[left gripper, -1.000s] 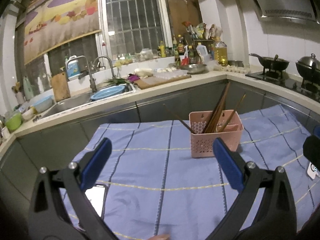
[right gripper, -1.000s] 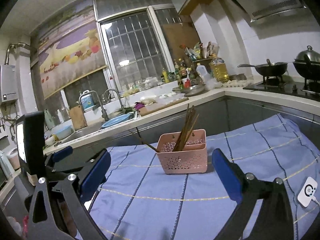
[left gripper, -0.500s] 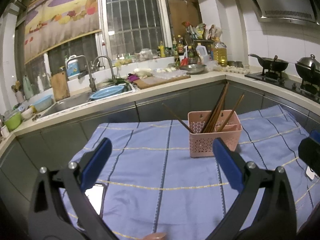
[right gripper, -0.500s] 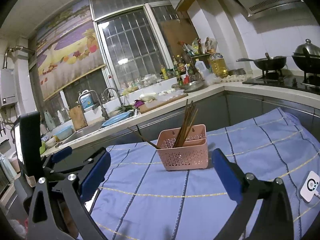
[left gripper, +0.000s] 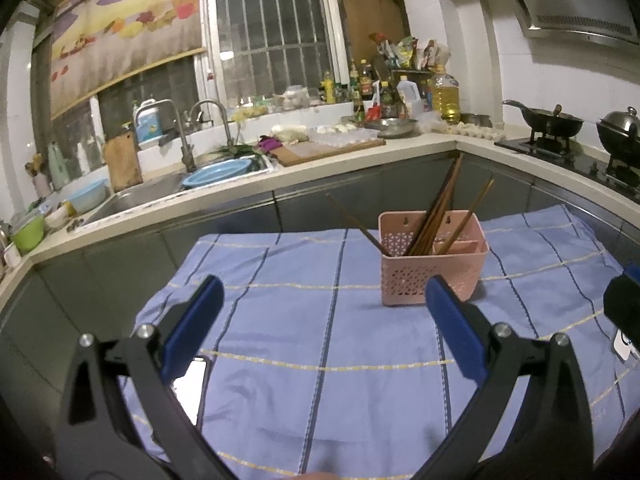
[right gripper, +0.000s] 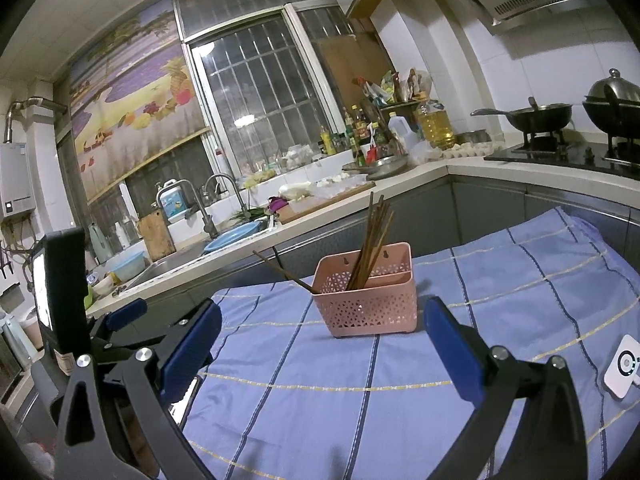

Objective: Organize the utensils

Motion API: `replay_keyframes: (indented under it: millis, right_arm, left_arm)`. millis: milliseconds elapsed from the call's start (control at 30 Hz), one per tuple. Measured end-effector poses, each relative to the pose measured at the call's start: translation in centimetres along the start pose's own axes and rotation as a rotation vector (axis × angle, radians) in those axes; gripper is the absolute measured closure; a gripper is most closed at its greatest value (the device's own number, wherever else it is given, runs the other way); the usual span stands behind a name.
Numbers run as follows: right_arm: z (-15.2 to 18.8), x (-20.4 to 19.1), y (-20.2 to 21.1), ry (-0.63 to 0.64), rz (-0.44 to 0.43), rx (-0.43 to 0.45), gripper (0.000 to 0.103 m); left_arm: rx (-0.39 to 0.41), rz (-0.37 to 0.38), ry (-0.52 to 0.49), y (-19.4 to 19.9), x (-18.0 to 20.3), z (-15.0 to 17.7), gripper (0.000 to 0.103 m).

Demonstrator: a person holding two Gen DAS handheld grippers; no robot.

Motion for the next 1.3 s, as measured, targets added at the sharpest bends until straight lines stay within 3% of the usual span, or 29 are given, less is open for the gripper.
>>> replay_keyframes:
  millis: [1300]
  right_arm:
    - [2.2,-0.2,0.1,-0.007,0.003,-0.025,0.004]
  left_arm:
    - [-0.055,0.031,0.004,-1.7,0.2,1.8,0.006]
Point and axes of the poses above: each gripper's, at about its wrist camera, not at the fingertips, and y roughly against the way its jaws point, x to its right, z to its underside, the point moved 10 cm from there along -y, roughly the way its jaws point, and after that the axes turned 10 degrees about z, right-handed, at the moved point
